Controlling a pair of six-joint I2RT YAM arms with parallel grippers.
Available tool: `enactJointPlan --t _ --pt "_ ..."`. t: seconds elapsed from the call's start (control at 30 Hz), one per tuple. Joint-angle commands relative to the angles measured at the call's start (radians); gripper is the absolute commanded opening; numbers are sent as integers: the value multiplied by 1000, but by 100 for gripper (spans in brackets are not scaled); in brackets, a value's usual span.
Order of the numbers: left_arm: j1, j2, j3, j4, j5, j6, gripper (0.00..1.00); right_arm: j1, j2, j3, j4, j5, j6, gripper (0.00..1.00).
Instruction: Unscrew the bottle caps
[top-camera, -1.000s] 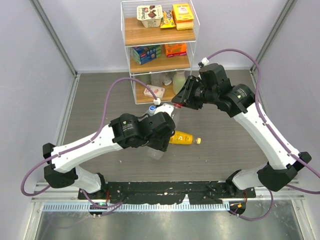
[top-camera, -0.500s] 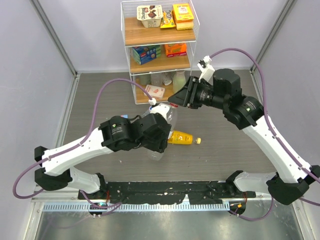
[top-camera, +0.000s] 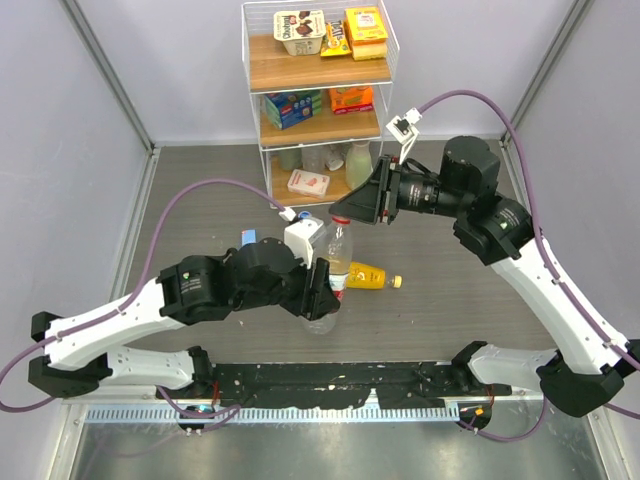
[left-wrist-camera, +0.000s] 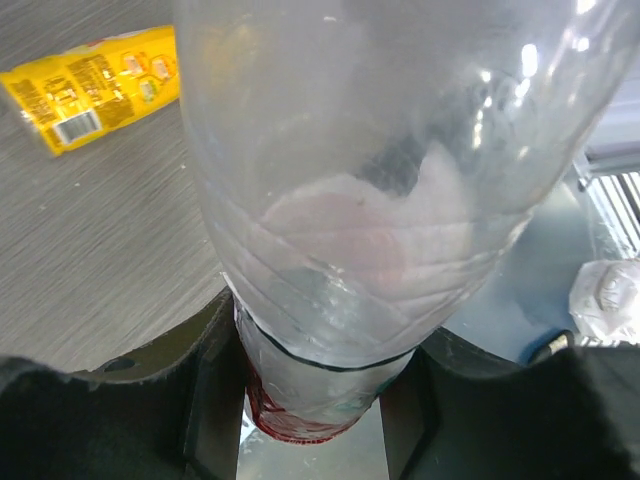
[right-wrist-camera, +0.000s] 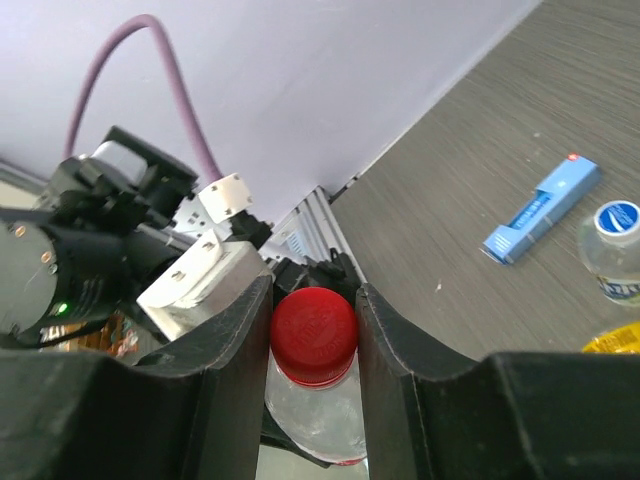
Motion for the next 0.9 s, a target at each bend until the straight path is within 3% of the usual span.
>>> enactJointPlan --t 0.0,0.23,0.7,0.87 --pt "4 -10 -17 118 79 22 0 0 -20 79 139 -220 15 2" --pt "3 -8 -17 138 154 25 0 -18 27 128 216 -360 70 2" --pt "4 -112 -88 169 106 -6 0 -144 110 128 722 -535 457 2" --pt "4 -111 -92 163 102 -7 0 -189 122 112 737 -522 480 2"
